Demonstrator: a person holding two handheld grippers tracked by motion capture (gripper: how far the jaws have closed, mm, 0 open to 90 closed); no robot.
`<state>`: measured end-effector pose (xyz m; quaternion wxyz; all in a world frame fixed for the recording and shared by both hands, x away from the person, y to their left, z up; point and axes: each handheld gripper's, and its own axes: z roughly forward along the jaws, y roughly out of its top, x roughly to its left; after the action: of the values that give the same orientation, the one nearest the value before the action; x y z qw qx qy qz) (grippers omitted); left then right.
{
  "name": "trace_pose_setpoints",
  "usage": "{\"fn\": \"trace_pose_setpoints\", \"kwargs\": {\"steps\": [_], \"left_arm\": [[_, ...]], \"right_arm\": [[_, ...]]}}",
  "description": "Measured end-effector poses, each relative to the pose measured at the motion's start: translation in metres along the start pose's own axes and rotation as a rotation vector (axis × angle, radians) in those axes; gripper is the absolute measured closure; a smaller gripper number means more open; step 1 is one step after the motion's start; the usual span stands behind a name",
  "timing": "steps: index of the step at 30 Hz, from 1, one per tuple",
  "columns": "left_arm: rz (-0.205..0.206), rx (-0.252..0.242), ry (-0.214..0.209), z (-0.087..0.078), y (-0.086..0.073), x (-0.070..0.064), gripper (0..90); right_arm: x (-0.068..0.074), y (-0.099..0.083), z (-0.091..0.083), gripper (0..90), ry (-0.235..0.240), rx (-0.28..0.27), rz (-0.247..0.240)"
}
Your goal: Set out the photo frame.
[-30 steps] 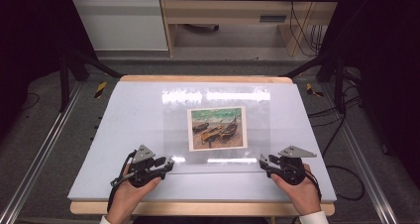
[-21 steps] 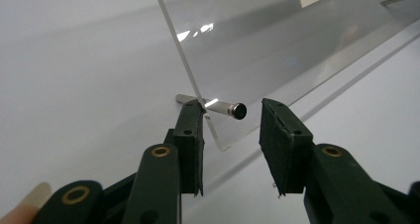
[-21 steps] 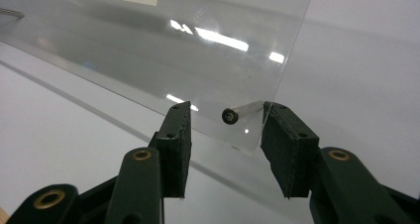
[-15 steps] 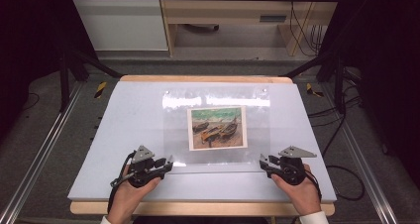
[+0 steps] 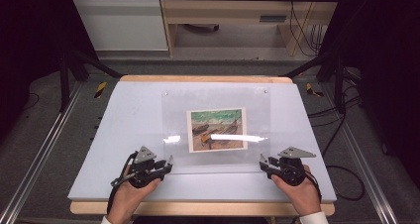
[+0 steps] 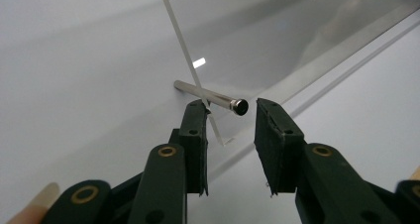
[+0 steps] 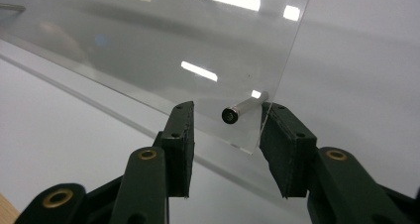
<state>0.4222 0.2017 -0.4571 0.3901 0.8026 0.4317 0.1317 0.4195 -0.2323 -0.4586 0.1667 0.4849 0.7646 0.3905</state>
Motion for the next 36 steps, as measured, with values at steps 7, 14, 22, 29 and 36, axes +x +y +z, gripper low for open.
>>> {"fn": "trace_pose_setpoints", "kwargs": {"steps": [7,14,22,29,36], "left_arm": [[-0.003,0.011,-0.005,0.001,-0.003,0.0,67.5],[-0.001,0.025,-0.001,0.002,-0.005,-0.002,67.9],[0.008,0.076,0.0,0.007,-0.011,-0.004,68.3],[0.022,0.097,0.006,0.009,-0.012,-0.006,67.9],[0.015,0.088,0.008,0.01,-0.012,-0.006,67.7]], "right_arm": [[0.001,-0.005,0.0,60.0,-0.006,0.014,-0.009],[0.002,-0.006,0.001,60.0,-0.001,0.026,-0.004],[0.003,-0.012,0.004,60.4,0.001,0.079,-0.029],[0.004,-0.015,0.008,59.9,-0.002,0.121,-0.045],[0.004,-0.014,0.007,59.8,0.002,0.104,-0.036]]}}
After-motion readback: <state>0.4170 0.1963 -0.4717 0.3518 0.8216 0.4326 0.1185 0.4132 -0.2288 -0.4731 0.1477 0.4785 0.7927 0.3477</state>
